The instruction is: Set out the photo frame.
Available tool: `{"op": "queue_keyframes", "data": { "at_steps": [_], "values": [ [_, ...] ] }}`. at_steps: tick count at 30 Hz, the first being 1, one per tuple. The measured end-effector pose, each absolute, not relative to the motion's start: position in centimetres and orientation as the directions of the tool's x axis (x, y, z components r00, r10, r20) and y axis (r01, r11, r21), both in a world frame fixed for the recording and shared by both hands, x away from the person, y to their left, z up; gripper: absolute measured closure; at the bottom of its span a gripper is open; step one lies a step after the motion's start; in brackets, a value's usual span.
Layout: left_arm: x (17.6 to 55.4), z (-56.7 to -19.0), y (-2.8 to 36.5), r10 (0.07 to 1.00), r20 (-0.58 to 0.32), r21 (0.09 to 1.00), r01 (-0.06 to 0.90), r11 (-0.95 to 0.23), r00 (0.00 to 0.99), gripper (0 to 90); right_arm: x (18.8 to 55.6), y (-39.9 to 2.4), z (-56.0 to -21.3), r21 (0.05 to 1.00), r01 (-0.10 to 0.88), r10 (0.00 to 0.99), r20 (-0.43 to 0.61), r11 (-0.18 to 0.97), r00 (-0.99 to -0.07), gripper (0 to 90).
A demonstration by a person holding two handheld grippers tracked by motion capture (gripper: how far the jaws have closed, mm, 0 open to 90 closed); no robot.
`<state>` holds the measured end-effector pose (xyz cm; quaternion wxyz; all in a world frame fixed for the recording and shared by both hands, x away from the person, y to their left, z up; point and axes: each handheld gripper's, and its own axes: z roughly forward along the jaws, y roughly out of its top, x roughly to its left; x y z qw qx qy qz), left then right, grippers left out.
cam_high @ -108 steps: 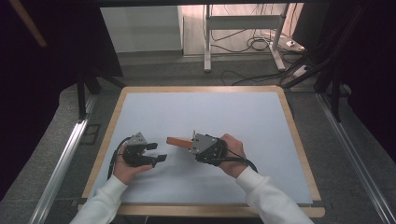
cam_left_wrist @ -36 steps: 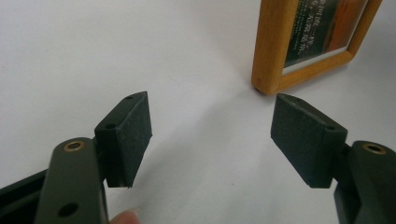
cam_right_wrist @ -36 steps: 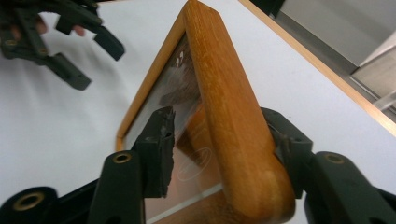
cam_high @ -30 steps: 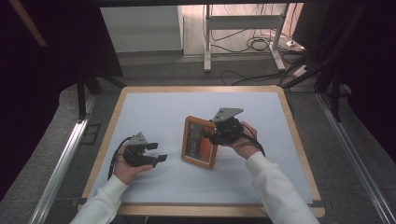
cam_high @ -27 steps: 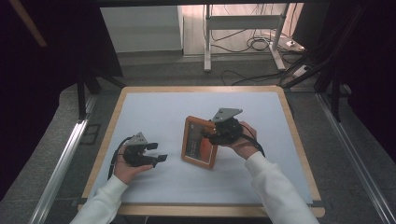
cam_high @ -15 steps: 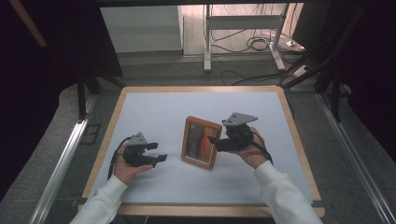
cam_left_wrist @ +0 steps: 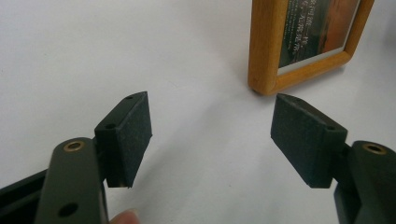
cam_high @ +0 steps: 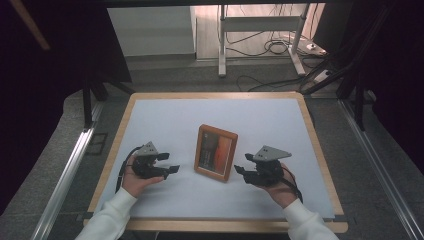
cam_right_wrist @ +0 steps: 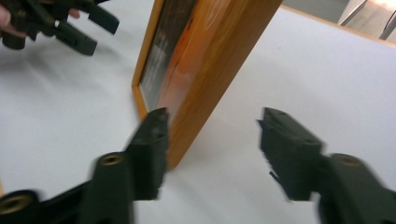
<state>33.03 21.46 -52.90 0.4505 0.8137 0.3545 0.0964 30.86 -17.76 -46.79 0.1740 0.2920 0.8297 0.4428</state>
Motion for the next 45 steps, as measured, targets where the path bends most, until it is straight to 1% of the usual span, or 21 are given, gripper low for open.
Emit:
{"op": "queue_keyframes", "data": {
  "at_steps": [3,5,8,11,16,20,25,30,32,37,45],
  "values": [
    [33.0,-52.9,21.5,0.664,-0.164,0.802,0.491,-0.341,0.730,28.4,30.2,-17.6,-47.4,0.828,0.329,0.609,-0.020,0.455,-0.793,68.8],
    [33.0,-52.9,21.5,0.664,-0.163,0.802,0.490,-0.342,0.730,28.4,29.8,-17.4,-48.0,0.818,0.325,0.583,-0.016,0.475,-0.812,77.3],
    [33.0,-52.9,21.4,0.664,-0.160,0.801,0.489,-0.345,0.731,28.3,29.4,-16.7,-49.0,0.791,0.320,0.544,-0.019,0.521,-0.839,85.0],
    [33.0,-52.9,21.4,0.665,-0.161,0.801,0.490,-0.343,0.729,28.1,29.5,-15.9,-49.9,0.772,0.324,0.523,-0.013,0.547,-0.852,88.8],
    [33.0,-52.9,21.4,0.665,-0.162,0.799,0.493,-0.345,0.729,27.8,29.8,-14.3,-50.9,0.754,0.324,0.498,-0.005,0.572,-0.867,89.5],
    [33.0,-52.9,21.4,0.665,-0.162,0.798,0.493,-0.346,0.729,27.8,30.0,-13.4,-51.3,0.743,0.313,0.485,-0.019,0.592,-0.874,89.6],
    [33.0,-52.9,21.4,0.663,-0.162,0.798,0.492,-0.348,0.731,27.8,30.3,-12.8,-51.8,0.733,0.317,0.488,-0.023,0.602,-0.873,89.6],
    [33.0,-52.9,21.5,0.664,-0.162,0.798,0.492,-0.347,0.730,27.8,30.9,-12.7,-52.1,0.728,0.328,0.500,-0.023,0.602,-0.866,89.7],
    [33.0,-52.9,21.5,0.663,-0.162,0.798,0.492,-0.347,0.731,27.8,31.1,-12.8,-52.2,0.728,0.336,0.497,-0.006,0.597,-0.868,89.8],
    [33.0,-52.9,21.4,0.663,-0.161,0.798,0.491,-0.349,0.732,27.8,31.1,-12.8,-52.2,0.726,0.330,0.496,-0.017,0.603,-0.868,89.8],
    [33.0,-52.9,21.4,0.662,-0.161,0.798,0.491,-0.349,0.732,27.8,31.7,-13.9,-52.1,0.730,0.343,0.521,-0.021,0.591,-0.853,89.8]
  ]
}}
